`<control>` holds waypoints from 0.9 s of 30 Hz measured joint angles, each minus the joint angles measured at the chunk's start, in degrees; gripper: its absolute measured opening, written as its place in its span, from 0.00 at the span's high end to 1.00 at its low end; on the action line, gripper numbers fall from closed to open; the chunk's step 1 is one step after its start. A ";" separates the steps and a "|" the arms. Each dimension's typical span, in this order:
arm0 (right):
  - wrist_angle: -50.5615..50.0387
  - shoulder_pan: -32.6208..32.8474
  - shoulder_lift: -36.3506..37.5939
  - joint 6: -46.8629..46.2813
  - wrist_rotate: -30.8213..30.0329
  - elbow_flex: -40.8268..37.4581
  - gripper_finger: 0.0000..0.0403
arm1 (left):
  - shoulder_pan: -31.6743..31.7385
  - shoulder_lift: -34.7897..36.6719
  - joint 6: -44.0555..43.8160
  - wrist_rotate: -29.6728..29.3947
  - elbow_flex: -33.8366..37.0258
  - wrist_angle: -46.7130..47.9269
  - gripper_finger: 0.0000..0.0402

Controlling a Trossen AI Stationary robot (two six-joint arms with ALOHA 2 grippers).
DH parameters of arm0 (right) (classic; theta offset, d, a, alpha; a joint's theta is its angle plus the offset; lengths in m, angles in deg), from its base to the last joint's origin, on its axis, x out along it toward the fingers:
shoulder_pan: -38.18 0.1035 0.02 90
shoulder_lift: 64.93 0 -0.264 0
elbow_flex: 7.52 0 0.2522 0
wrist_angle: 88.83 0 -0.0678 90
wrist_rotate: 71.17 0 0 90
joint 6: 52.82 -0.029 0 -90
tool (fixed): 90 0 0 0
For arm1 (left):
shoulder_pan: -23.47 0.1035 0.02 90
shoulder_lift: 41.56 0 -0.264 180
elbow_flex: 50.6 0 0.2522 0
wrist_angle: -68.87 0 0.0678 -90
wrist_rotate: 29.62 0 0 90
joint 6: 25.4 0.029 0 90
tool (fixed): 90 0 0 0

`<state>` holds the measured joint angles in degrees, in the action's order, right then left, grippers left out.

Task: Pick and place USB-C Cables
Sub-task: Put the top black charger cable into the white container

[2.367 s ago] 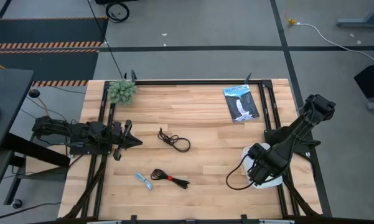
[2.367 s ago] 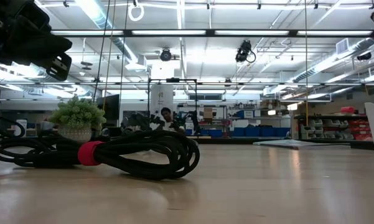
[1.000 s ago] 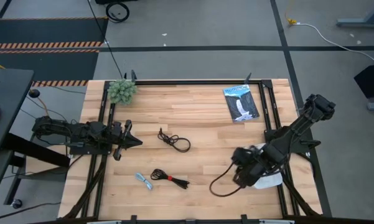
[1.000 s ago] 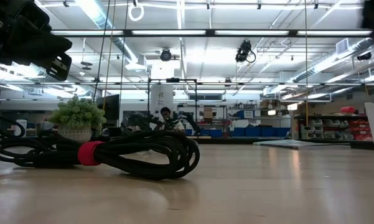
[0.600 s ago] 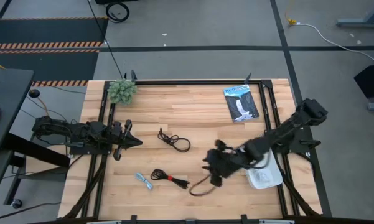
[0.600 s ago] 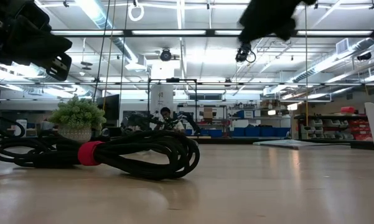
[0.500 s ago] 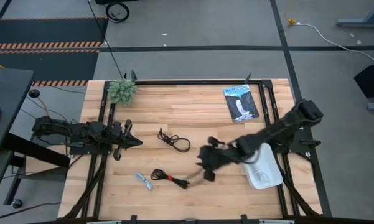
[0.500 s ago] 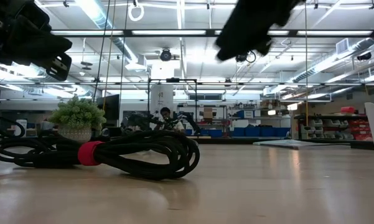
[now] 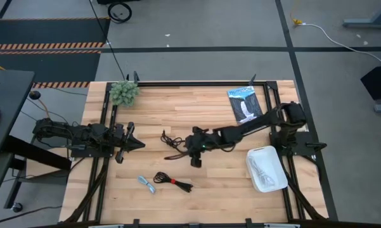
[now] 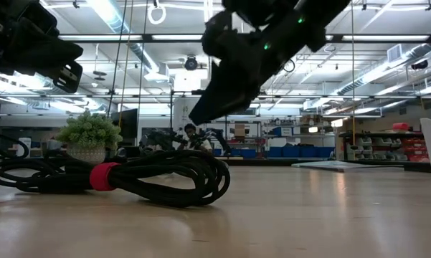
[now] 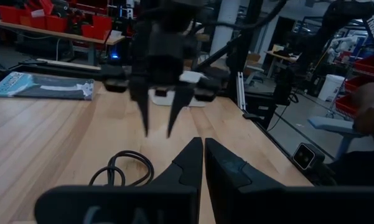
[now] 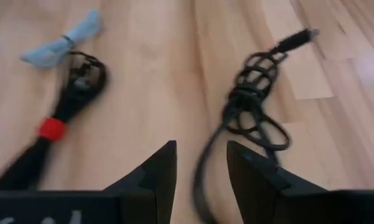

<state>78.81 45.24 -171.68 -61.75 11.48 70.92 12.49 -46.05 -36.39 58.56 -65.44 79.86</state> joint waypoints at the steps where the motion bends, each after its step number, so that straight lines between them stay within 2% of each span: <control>1: -0.29 -0.64 -0.55 0.49 0.02 0.58 0.64 | -0.01 0.00 -0.01 -0.01 0.00 0.00 0.94; 9: -6.58 -5.19 -6.50 6.93 -0.83 7.25 0.63 | 0.00 0.00 -0.01 0.00 0.00 0.00 0.94; 20: -13.75 -7.64 -8.62 11.11 -1.03 7.59 0.63 | -0.01 0.00 -0.01 -0.02 0.00 0.00 0.94; 27: -14.71 -7.68 -8.62 11.12 0.54 7.59 0.64 | 0.00 0.00 -0.01 -0.02 0.00 0.00 0.94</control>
<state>64.10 37.56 -180.30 -50.63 12.02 78.51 12.49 -46.05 -36.40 58.54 -65.44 79.86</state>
